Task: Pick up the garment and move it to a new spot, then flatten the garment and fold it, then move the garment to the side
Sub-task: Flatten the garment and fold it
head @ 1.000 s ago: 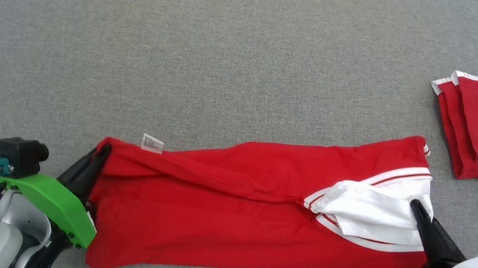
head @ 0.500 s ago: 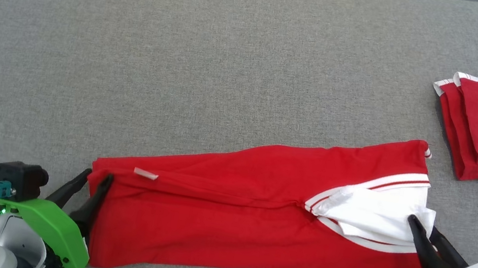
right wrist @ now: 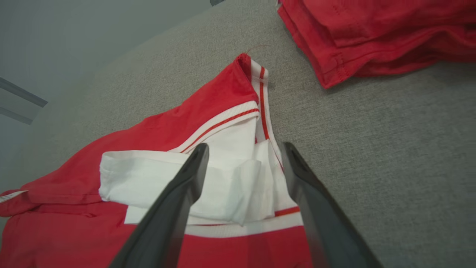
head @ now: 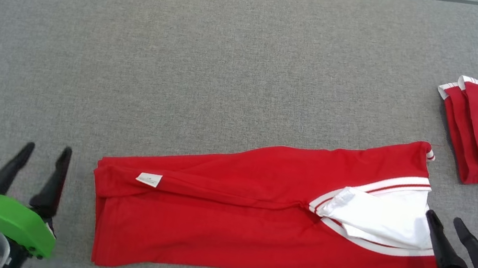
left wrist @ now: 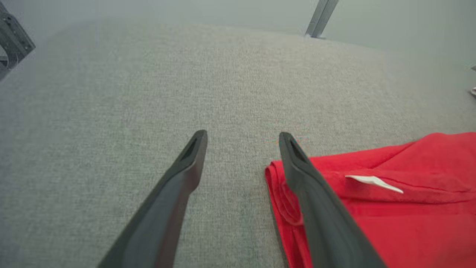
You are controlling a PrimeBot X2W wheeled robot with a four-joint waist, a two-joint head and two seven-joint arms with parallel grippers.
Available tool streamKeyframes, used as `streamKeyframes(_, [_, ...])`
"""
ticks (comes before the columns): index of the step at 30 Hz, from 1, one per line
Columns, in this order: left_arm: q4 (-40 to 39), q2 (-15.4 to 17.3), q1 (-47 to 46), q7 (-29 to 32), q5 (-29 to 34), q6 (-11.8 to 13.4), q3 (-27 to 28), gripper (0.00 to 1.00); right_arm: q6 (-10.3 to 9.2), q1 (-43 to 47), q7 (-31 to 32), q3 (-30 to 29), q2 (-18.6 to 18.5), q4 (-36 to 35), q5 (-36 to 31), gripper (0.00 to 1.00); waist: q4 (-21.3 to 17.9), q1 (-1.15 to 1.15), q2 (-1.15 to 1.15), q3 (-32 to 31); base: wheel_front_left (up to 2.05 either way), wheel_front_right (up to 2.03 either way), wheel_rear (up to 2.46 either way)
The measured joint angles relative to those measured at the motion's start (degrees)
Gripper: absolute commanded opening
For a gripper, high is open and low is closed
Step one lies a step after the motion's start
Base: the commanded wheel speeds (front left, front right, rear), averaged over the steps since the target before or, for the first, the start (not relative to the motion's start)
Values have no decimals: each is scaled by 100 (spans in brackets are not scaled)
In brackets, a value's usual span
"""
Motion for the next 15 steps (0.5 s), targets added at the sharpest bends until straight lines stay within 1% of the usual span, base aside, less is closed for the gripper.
streamKeyframes(2, [-125, -5, -42, -274, 105, 40, 277, 100, -11, -5, -7, -96, -21, 52, 11, 100, 33, 0, 0, -7, 0, 0, 0])
streamKeyframes(4, [-216, -63, -52, -410, 220, 43, 379, 100, -49, -34, 31, -118, -45, 146, 53, 100, 79, 0, 0, -16, 0, 0, 0])
streamKeyframes(9, [-336, -237, -47, -578, 397, 49, 402, 100, -51, -265, 264, -55, -197, 503, 48, 100, 212, 0, 0, -10, 0, 0, 0])
streamKeyframes(15, [-476, -478, -46, -747, 586, 59, 404, 100, -53, -644, 567, 48, -182, 1003, 103, 100, 395, 0, 0, 42, 0, 0, 0])
